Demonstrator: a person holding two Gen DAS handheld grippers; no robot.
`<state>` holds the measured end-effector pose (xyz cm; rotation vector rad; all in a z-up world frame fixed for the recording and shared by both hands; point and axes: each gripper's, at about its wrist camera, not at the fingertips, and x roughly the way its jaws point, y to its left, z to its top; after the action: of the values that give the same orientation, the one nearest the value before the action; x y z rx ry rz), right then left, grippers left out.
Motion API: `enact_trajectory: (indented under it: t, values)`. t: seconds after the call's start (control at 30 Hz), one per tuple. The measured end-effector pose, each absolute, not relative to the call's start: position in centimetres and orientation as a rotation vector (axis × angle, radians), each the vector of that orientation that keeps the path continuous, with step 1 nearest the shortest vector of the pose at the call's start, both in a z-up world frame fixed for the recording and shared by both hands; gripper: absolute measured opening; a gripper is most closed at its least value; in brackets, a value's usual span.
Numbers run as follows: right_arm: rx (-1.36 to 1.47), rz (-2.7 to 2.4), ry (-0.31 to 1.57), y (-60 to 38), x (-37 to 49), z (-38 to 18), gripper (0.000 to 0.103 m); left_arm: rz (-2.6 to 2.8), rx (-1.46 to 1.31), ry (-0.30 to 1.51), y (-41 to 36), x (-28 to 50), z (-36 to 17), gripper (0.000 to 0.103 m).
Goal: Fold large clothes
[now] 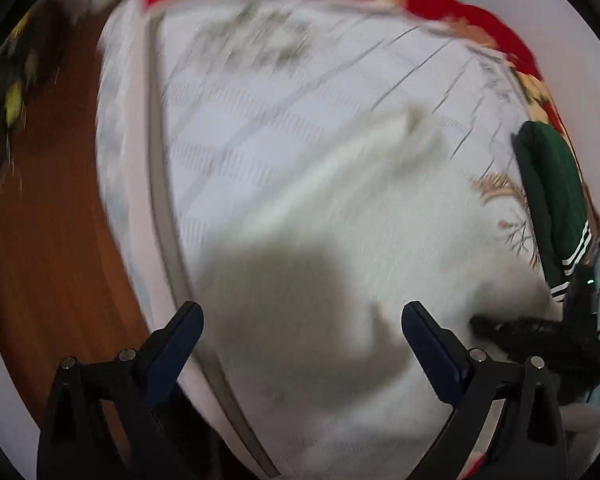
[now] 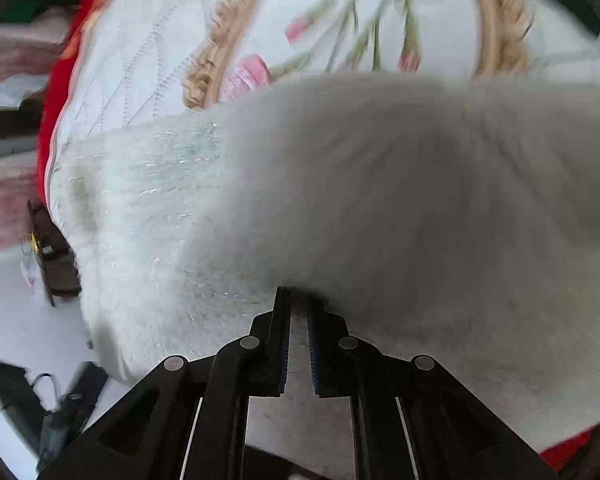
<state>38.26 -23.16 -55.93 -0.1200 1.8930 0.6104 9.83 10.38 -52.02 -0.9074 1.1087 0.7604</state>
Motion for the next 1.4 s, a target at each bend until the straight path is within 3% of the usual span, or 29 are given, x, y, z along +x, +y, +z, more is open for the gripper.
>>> enact_trajectory:
  t: [0.1, 0.3, 0.33, 0.37, 0.4, 0.47, 0.53, 0.8, 0.9, 1.03, 1.17, 1.27, 1.3, 1.33, 1.37, 1.4]
  values:
    - [-0.043, 0.600, 1.903, -24.2, 38.5, -55.2, 0.009, 0.638, -0.800, 1.108, 12.8, 14.5, -51.6, 0.100]
    - [0.116, 0.585, 1.929, -27.8, 39.2, -54.2, 0.009, 0.472, -0.629, 1.222, 14.8, 21.7, -56.2, 0.098]
    - [0.128, 0.582, 1.934, -28.0, 39.2, -54.2, 0.009, 0.474, -0.583, 1.232, 14.9, 22.2, -56.6, 0.069]
    - [0.129, 0.581, 1.933, -27.7, 39.1, -54.4, 0.009, 0.514, -0.518, 1.251, 14.9, 22.7, -56.8, 0.031]
    - [0.112, 0.585, 1.924, -27.8, 39.2, -54.0, 0.009, 0.517, -0.489, 1.246, 14.9, 22.9, -56.8, 0.020]
    - [0.076, 0.598, 1.898, -27.6, 39.3, -53.3, 0.009, 0.499, -0.514, 1.202, 15.3, 22.1, -56.3, 0.010]
    - [0.057, 0.600, 1.878, -28.0, 39.5, -52.5, 0.009, 0.493, -0.505, 1.177, 15.4, 21.3, -55.6, 0.009]
    - [0.019, 0.552, 1.667, -30.3, 42.6, -48.4, 0.009, 0.484, -0.542, 1.192, 16.9, 21.0, -56.2, 0.009]
    - [-0.057, 0.408, 1.674, -31.0, 44.7, -51.9, 0.000, 0.476, -0.568, 1.192, 17.1, 21.3, -56.7, 0.011]
    - [-0.065, 0.354, 1.717, -31.0, 46.6, -53.4, 0.000, 0.473, -0.585, 1.201, 17.1, 21.4, -56.9, 0.014]
    - [-0.085, 0.405, 1.749, -31.1, 47.1, -51.3, 0.000, 0.469, -0.665, 1.193, 17.8, 20.6, -55.5, 0.017]
    - [-0.083, 0.479, 1.685, -33.1, 45.5, -47.4, 0.014, 0.436, -0.654, 1.095, 17.5, 19.4, -52.8, 0.020]
    - [-0.078, 0.490, 1.683, -33.6, 44.9, -46.8, 0.035, 0.430, -0.647, 1.060, 17.3, 18.8, -51.8, 0.023]
    - [-0.059, 0.502, 1.687, -34.7, 43.9, -46.1, 0.059, 0.426, -0.650, 1.022, 17.2, 17.8, -50.6, 0.038]
    - [-0.049, 0.505, 1.690, -35.0, 43.4, -45.9, 0.065, 0.424, -0.658, 1.006, 17.2, 17.1, -50.0, 0.071]
    - [-0.045, 0.508, 1.697, -36.0, 42.8, -45.6, 0.066, 0.433, -0.672, 0.983, 17.0, 16.0, -49.2, 0.089]
